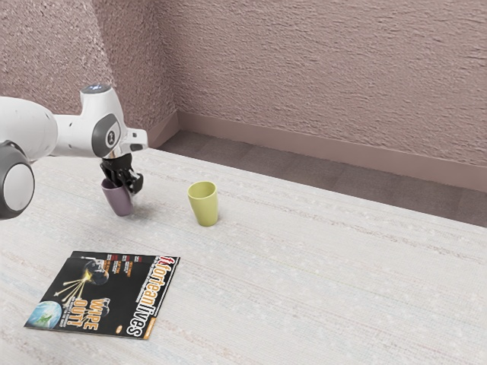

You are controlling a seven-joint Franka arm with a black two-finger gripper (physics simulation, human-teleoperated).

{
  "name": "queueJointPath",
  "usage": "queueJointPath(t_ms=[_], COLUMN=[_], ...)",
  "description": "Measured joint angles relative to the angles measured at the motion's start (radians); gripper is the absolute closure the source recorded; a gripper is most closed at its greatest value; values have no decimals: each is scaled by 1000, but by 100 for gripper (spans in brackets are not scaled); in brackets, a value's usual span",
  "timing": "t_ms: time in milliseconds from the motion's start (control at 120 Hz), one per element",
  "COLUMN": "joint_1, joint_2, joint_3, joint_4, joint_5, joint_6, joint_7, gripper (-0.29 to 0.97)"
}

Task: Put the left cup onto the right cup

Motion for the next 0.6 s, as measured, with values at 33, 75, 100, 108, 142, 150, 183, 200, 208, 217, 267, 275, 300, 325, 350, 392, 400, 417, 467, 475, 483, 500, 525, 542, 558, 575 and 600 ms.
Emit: queueJointPath(t_ms=[33,75,100,108,142,150,183,200,208,217,267,275,300,325,350,392,400,417,467,475,483,500,525,542,558,575,600], joint_1=[0,0,-1,-1,-1,-1,-1,-1,-1,-1,-1,-1,-1,-1,-1,-1,-1,-1,-2,-2,-2,-2,-3,-3,-3,-4,-4], joint_2=[0,0,0,0,0,0,0,1,1,1,1,1,1,1,1,1,1,1,0,0,0,-1,-3,-5,-6,-9,-13], joint_3=[0,1,1,1,1,1,1,1,1,1,1,1,1,1,1,1,1,1,2,2,2,2,2,2,2,1,1], joint_4=[0,-1,-1,-1,-1,-1,-1,-1,-1,-1,-1,-1,-1,-1,-1,-1,-1,-1,-1,-1,-1,-1,-1,-1,-1,-1,-1], joint_5=[0,0,0,-1,-1,-1,-1,-1,-1,-1,-2,-2,-2,-2,-1,-1,-1,-1,0,0,0,0,0,1,1,2,3], joint_6=[0,0,0,0,0,0,0,0,0,0,0,0,0,0,1,1,1,1,2,2,2,2,3,2,2,1,0], joint_7=[1,1,2,2,2,3,3,3,3,3,4,4,4,4,4,4,3,3,2,2,2,2,1,1,0,0,-2], gripper=[51,57,60,61,64,64,67,68,69,69,71,72,73,74,74,75,75,76,76,76,77,77,77,77,77,77,77])
